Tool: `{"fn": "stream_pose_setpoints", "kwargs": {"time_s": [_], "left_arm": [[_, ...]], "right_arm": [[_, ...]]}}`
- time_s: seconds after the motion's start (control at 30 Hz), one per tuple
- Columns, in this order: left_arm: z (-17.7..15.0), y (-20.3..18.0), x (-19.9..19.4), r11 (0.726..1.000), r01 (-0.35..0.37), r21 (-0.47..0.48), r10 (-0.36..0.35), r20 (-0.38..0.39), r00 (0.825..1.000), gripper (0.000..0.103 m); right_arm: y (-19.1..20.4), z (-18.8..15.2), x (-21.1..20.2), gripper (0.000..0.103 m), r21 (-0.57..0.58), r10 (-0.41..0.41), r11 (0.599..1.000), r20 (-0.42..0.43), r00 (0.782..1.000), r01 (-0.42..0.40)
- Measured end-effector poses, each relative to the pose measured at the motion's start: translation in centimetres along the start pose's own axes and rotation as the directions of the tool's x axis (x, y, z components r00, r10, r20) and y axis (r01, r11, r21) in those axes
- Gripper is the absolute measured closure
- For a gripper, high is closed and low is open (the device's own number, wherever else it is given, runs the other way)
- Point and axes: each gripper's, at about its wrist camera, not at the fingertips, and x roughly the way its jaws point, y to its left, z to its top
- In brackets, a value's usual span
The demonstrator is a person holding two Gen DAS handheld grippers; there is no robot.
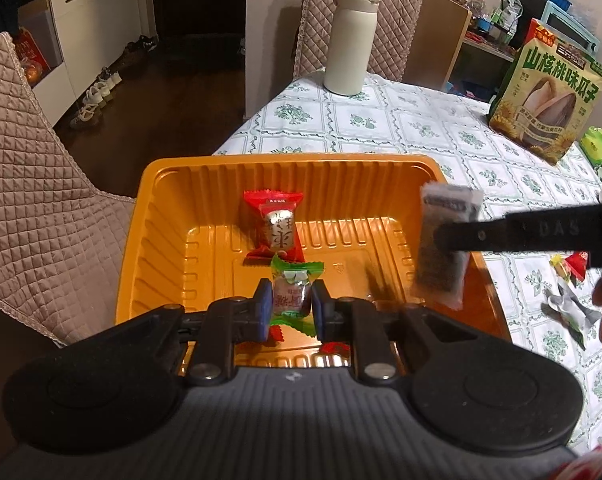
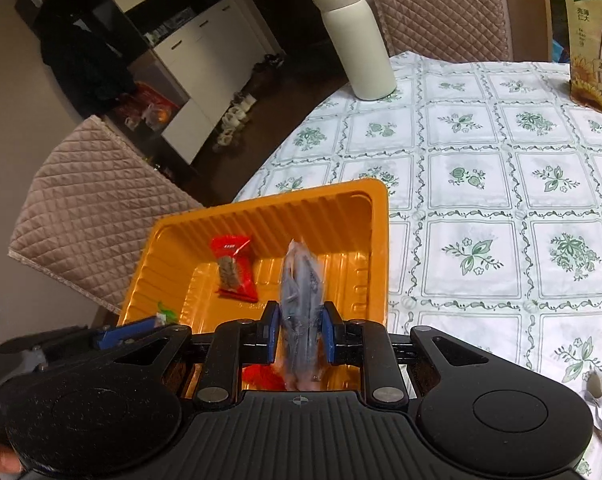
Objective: Organize snacks
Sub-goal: 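Open the left tool over the tray while the right tool releases the clear packet there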
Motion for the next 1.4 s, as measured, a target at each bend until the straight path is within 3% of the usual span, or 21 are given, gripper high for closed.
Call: {"fn": "stream_pose_setpoints", "kwargs": {"time_s": [0.33,0.8,0.9,1.03,1.1,1.17,1.4], "left_arm": [[0.0,-0.2,0.5,1.000,0.018,0.007,-0.018,-0.007,1.000,0.084],[0.7,-0.4,1.0,1.000,0.013,0.008,-0.013,0.006,1.000,0.084],[0.7,-0.3,0.7,1.000,0.007,-0.003,-0.007,0.027,1.000,0.077],[0.5,-0.3,0.3,1.000,-0.004,-0.007,0.004,0.028,1.000,0.076],[0.3,-0.3,0.0,1.000,-0.005,-0.013,0.005,0.024,1.000,0.076],[-0.2,-0.3,-0.5,1.000,-0.006,-0.020,0.006,0.023,1.000,0.076],[-1.8,-0.4,-2.5,0.998,-0.020,-0.054,0.020,0.012,1.000,0.076]], "right_arm": [[0.5,0.5,-0.4,0.080,-0.016,0.028,1.000,0.030,0.999,-0.027],[0.3,-0.1,-0.6,0.080,-0.016,0.028,0.999,0.002,1.000,-0.028],[0.4,-0.2,-0.7,0.080,-0.022,0.030,0.999,-0.004,1.000,-0.030],[0.5,-0.5,-1.0,0.078,-0.039,0.036,0.999,-0.006,0.999,-0.036],[0.6,-0.9,-1.4,0.060,-0.059,0.032,0.998,0.003,0.999,-0.032],[0.7,-1.3,-2.0,0.049,-0.075,0.032,0.997,0.026,0.999,-0.030],[0.7,-2.4,-3.9,0.046,-0.131,0.015,0.991,0.053,0.998,-0.008]]}}
